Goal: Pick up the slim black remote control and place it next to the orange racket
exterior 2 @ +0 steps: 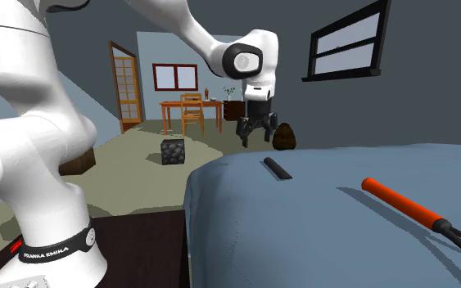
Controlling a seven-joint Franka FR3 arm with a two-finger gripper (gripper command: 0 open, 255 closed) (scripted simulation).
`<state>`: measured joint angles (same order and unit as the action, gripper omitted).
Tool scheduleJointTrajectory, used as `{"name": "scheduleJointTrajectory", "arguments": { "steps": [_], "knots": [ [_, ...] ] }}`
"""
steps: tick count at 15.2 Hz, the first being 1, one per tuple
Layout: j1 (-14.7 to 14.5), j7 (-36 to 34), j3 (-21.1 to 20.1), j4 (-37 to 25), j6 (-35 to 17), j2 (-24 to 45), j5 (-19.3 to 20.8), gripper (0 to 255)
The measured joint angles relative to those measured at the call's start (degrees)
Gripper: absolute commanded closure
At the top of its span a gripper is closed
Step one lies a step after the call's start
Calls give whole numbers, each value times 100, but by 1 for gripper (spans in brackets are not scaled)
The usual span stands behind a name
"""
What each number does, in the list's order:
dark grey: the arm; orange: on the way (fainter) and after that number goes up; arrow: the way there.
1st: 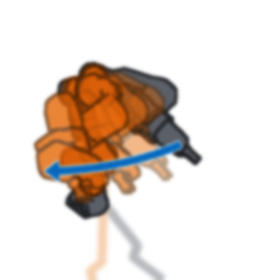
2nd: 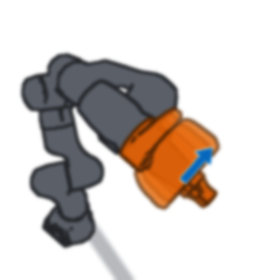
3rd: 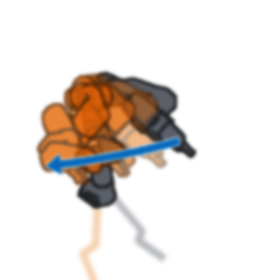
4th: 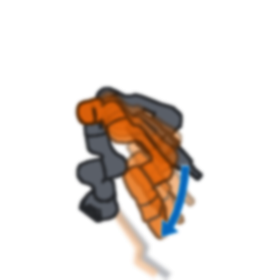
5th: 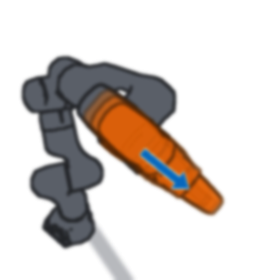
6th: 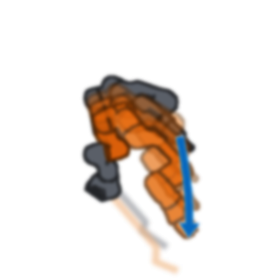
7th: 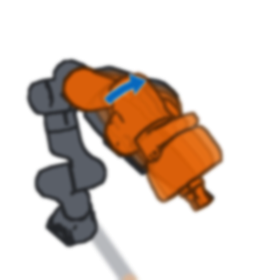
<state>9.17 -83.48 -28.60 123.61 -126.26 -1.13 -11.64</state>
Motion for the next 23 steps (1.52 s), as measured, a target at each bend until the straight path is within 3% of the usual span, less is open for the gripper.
{"name": "scheduleJointTrajectory", "arguments": {
  "steps": [8, 16, 22, 23],
  "knots": [
    [-304, -2072, 192, -1257, -644, 1881, 681, 0],
    [-488, -2368, 310, -1338, -1090, 2405, 874, 0],
    [-501, -2377, 318, -1330, -1135, 2441, 890, 0],
    [-501, -2377, 318, -1330, -1135, 2441, 890, 255]
  ]
}}
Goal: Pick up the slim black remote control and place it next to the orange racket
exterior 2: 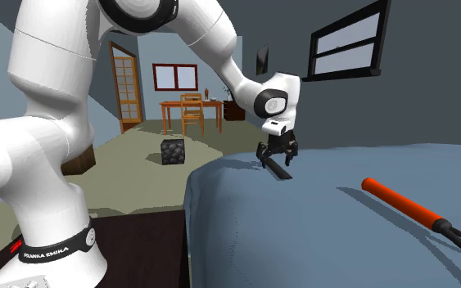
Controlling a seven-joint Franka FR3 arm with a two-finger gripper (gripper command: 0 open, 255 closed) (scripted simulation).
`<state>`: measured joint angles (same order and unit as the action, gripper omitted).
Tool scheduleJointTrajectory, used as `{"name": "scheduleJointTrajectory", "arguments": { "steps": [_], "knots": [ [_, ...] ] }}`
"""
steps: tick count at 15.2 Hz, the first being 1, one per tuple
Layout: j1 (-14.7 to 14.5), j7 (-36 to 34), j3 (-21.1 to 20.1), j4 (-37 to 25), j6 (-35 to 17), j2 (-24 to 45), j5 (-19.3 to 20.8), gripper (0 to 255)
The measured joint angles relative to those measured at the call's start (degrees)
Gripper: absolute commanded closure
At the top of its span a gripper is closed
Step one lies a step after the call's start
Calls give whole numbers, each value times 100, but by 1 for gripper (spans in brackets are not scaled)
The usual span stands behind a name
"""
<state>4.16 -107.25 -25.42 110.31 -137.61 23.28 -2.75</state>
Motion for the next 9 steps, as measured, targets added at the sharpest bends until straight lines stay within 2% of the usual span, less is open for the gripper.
{"name": "scheduleJointTrajectory", "arguments": {
  "steps": [9],
  "knots": [
    [-5, -6, -14, -16, 11, -43, -5, 255]
  ]
}}
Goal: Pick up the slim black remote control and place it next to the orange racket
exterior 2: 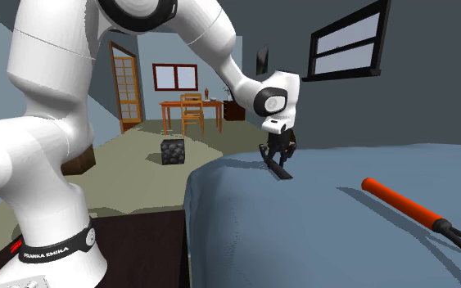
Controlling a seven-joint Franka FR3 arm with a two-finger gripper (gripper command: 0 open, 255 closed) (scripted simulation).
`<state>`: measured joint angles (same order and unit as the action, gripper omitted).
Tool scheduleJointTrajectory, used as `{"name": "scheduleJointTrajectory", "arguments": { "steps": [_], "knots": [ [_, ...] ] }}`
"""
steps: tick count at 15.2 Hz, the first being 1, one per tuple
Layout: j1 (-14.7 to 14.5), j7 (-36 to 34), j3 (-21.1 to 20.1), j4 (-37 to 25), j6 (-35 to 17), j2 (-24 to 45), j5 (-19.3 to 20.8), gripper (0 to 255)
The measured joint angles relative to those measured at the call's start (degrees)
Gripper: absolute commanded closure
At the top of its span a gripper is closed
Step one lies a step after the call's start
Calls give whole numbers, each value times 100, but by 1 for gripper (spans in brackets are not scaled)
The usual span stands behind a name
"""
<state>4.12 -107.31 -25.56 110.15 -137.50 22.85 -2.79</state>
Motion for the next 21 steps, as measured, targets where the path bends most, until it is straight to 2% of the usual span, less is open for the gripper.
{"name": "scheduleJointTrajectory", "arguments": {
  "steps": [5, 21],
  "knots": [
    [37, 12, -19, -41, 174, -97, -46, 255],
    [151, -8, -134, -520, 1227, -715, -268, 255]
  ]
}}
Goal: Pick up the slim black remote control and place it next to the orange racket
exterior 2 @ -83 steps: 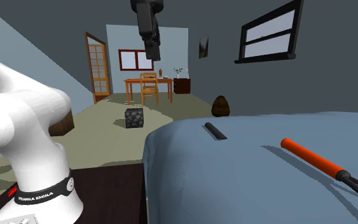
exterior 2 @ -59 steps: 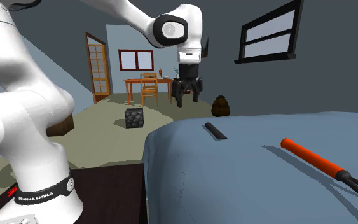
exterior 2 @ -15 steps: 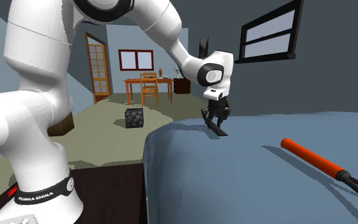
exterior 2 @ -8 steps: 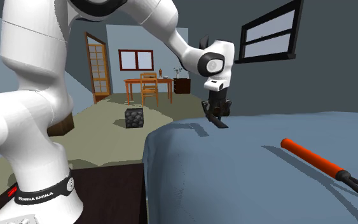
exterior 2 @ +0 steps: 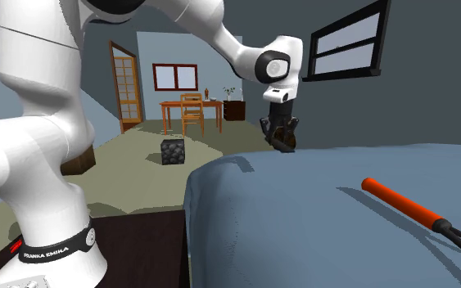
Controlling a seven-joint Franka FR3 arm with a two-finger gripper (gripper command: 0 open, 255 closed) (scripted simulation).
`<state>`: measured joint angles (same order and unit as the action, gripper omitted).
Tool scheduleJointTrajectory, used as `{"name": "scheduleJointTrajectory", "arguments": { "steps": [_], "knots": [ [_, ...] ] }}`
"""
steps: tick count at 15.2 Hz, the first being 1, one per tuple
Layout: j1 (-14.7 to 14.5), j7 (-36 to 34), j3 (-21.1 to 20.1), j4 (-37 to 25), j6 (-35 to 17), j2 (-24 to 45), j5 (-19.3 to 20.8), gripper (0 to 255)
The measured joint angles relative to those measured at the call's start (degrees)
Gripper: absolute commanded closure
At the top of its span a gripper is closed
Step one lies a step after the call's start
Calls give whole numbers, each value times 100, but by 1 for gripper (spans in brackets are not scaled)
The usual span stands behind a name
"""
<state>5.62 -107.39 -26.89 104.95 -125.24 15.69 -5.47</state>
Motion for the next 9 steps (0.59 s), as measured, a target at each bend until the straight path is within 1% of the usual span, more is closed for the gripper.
{"name": "scheduleJointTrajectory", "arguments": {
  "steps": [3, 5, 9],
  "knots": [
    [10, -14, -11, -123, 192, -76, -23, 255],
    [145, 178, 24, -20, 229, -195, -112, 255],
    [508, 748, 161, 287, 259, -457, -327, 255]
  ]
}}
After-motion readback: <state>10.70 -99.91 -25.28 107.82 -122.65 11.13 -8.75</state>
